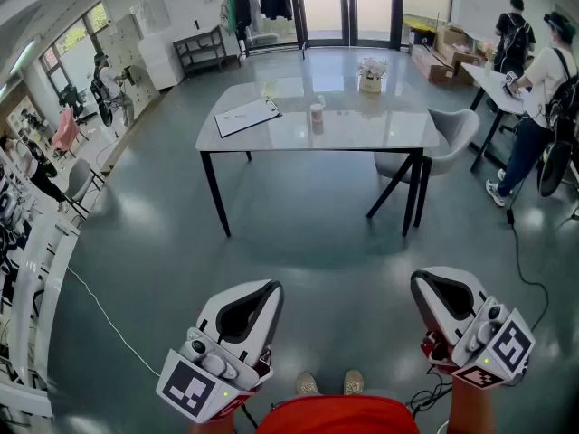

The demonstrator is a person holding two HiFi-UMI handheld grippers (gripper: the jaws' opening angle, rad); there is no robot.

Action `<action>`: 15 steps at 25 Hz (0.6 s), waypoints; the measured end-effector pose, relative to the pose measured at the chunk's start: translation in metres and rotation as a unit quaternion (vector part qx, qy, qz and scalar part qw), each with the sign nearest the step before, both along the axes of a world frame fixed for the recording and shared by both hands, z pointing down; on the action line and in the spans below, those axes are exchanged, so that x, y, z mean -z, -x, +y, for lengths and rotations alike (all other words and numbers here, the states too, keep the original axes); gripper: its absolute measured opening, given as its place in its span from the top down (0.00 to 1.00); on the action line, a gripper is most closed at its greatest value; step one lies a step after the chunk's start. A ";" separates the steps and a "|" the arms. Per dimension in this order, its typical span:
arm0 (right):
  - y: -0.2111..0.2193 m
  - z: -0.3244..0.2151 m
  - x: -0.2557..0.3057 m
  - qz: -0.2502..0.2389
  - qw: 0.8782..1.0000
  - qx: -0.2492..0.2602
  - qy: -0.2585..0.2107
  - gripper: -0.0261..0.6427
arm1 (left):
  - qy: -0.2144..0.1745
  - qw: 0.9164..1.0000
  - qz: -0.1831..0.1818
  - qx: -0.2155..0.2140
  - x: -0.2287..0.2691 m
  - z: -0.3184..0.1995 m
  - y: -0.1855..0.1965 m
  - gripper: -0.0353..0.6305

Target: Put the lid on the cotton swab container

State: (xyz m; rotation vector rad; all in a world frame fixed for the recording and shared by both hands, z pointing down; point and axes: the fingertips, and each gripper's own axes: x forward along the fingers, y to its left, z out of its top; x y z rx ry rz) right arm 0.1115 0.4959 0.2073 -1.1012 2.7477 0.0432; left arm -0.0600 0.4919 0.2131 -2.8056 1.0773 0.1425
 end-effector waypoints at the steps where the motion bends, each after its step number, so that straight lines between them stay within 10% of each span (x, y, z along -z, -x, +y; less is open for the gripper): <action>1: 0.001 -0.001 0.000 0.000 1.000 0.000 0.001 0.98 | -0.001 1.000 0.002 0.001 0.001 -0.001 0.001 0.93; 15: 0.028 0.002 0.002 0.007 1.000 0.010 -0.002 0.98 | -0.006 1.000 0.009 -0.003 0.002 -0.002 0.018 0.93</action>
